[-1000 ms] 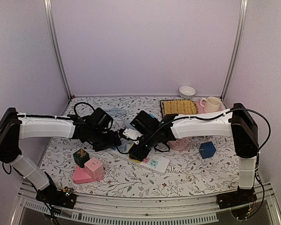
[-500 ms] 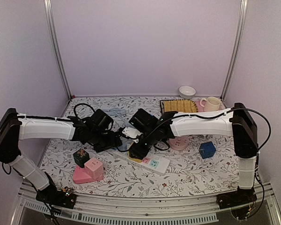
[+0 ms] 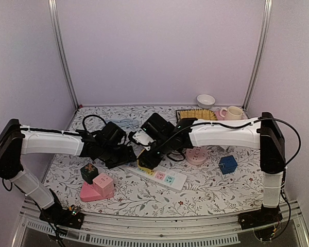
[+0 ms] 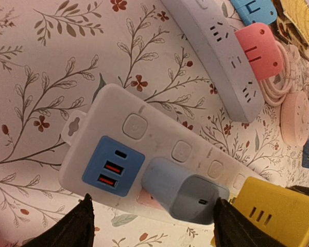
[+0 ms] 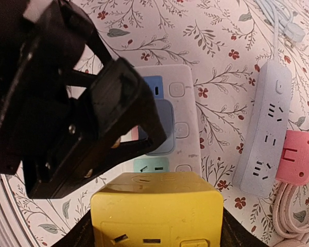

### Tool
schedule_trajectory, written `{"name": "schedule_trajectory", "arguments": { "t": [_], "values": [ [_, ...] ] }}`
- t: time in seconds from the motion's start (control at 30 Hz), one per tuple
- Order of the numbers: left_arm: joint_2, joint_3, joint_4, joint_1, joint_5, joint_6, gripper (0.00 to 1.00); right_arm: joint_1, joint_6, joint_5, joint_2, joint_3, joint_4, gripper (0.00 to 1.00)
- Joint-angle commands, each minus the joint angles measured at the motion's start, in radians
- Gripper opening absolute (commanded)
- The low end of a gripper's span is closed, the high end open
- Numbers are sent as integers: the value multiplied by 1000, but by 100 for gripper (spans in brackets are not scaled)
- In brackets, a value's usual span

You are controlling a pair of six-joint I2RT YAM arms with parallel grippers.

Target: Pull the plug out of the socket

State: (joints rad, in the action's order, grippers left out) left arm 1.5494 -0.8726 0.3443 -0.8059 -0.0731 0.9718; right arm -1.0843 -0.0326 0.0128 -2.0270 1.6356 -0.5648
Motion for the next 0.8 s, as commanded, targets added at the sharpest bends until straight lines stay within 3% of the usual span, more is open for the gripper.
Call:
{"name": "schedule_trajectory", "arguments": {
  "t": [0.0,0.33,0.6,0.77],
  "values": [
    [61,51,206,-17,-13,-29,79,28,71,-4,103,-1,67,28],
    [49,-46,240,-17,-16,-65,79,161,233,-67,255,-215,95,26],
    [0,-125,198,-5,-2,-128,82,350,482,-165,491,-636,221,31],
    [-20,-154,172,24,7,-180,82,363,547,-158,540,-781,259,35]
  ]
}}
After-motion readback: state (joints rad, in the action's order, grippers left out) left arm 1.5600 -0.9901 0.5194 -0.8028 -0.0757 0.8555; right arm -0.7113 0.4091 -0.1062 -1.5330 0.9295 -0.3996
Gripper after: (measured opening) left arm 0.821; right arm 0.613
